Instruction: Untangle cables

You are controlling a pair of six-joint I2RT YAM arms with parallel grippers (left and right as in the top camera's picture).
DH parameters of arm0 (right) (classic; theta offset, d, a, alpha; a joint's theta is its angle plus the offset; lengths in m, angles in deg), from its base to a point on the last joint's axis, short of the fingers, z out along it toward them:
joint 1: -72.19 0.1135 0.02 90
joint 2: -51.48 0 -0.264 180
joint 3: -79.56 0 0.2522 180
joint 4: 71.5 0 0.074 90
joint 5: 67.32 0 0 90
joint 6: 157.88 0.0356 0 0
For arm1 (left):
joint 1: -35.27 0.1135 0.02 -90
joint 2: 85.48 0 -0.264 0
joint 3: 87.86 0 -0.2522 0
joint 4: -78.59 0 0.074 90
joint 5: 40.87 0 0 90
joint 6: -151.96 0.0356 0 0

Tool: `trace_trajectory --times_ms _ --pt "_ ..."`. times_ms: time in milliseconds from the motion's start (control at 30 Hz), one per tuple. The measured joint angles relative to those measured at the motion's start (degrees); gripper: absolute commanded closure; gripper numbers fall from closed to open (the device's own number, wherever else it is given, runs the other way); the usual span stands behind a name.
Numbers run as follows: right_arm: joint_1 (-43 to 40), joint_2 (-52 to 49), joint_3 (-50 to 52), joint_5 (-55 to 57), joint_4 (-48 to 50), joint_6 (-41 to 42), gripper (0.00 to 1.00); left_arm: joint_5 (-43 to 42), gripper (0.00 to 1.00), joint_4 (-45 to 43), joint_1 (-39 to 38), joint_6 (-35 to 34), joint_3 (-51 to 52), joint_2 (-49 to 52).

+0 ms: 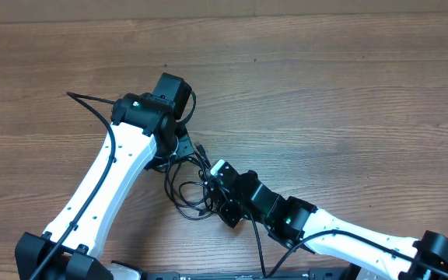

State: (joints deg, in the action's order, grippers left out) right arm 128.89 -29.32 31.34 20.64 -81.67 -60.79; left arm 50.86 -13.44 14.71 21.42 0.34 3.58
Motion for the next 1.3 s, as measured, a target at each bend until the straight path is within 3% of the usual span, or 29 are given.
trace_trajectory --times_ms 133,200,267,300,500,833,1000,1300 --pt "0.0 6.6 0.0 0.0 -1.5 0.0 0.96 0.0 0.51 0.4 0.0 -0.4 0.0 0.0" --pt "0.0 11.2 0.0 0.0 -1.9 0.0 0.96 -0.4 0.32 0.4 0.0 -0.1 0.0 0.0" --pt "0.0 15.4 0.0 0.0 -2.5 0.0 0.96 -3.5 0.04 -0.4 0.0 2.6 0.0 0.0" --pt "0.0 16.5 0.0 0.0 -2.9 0.0 0.96 -5.4 0.0 -0.6 0.0 4.4 0.0 0.0" --pt "0.0 20.3 0.0 0.1 -4.3 0.0 0.96 -13.0 0.0 -0.5 0.0 9.7 0.0 0.0" --pt "0.0 20.4 0.0 0.1 -4.5 0.0 0.96 -16.9 0.0 -0.7 0.0 7.5 0.0 0.0" --pt "0.0 20.4 0.0 0.0 -4.7 0.0 0.96 -20.0 0.0 2.1 0.3 13.5 0.0 0.0" --pt "0.0 20.4 0.0 0.0 -4.7 -0.1 0.96 -24.2 0.01 5.0 8.3 18.5 0.0 0.0"
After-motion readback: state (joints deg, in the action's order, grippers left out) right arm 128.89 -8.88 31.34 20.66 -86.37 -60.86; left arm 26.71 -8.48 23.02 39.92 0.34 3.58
